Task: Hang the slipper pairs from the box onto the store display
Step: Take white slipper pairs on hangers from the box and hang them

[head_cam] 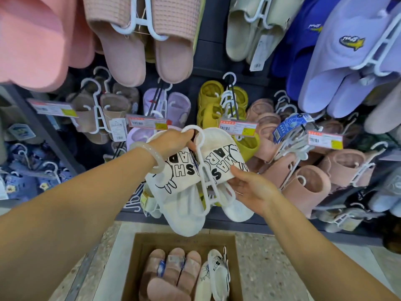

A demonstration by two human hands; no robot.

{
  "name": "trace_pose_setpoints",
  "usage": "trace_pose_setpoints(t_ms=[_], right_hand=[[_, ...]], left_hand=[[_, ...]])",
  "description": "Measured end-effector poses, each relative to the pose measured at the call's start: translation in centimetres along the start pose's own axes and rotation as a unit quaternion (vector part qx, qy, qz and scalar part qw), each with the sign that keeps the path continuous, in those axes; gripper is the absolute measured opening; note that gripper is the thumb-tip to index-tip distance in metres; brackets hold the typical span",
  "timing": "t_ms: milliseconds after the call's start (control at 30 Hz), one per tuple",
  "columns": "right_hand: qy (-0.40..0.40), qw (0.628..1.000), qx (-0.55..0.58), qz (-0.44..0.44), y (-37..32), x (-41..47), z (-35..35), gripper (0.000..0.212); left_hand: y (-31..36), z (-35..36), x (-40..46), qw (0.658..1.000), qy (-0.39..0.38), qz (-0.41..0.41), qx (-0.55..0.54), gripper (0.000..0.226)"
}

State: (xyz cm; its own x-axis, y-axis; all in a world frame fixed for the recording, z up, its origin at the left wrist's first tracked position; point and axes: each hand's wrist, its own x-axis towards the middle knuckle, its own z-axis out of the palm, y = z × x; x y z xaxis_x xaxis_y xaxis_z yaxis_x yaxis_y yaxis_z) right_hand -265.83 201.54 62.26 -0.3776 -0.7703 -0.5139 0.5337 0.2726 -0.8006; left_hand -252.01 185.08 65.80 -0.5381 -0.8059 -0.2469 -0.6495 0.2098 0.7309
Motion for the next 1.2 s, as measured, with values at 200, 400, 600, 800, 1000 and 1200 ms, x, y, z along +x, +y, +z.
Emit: trace_pose_setpoints(t_ms=[200, 400, 600, 800, 1000, 1200], right_hand=[[0.01, 0.995, -0.061, 0.075, -0.5, -1.2, -2.6, 0.007], [0.041, 0.913, -0.405, 0.014, -4.0, -3.2, -3.0, 0.055], [-0.008, 0.84, -0.459, -0.291, -8.9, -3.2, 1.4, 0.027], [-0.104, 0.864, -0.399, -0.289, -11.5, -4.0, 4.9, 0.018], [-0.107, 0.896, -0.368, -0.224, -12.5, -4.4, 4.6, 0.016], [-0.079, 0.911, -0.338, -0.224, -12.7, -4.6, 4.6, 0.019]], left_hand=[[0.8, -2.1, -0.2, 0.999, 0.011, -0.009, -0.051, 0.053], [3.3, -2.0, -1.8, 0.993, -0.063, 0.035, -0.098, 0.051], [6.2, -1.8, -3.4, 0.988, -0.103, 0.08, -0.08, 0.043], [8.7, -1.8, -4.6, 0.979, -0.14, 0.121, -0.089, 0.037], [9.2, -1.4, -5.0, 0.972, -0.149, 0.149, -0.099, 0.034], [9.2, -1.6, -5.2, 0.96, -0.183, 0.199, -0.074, 0.012]])
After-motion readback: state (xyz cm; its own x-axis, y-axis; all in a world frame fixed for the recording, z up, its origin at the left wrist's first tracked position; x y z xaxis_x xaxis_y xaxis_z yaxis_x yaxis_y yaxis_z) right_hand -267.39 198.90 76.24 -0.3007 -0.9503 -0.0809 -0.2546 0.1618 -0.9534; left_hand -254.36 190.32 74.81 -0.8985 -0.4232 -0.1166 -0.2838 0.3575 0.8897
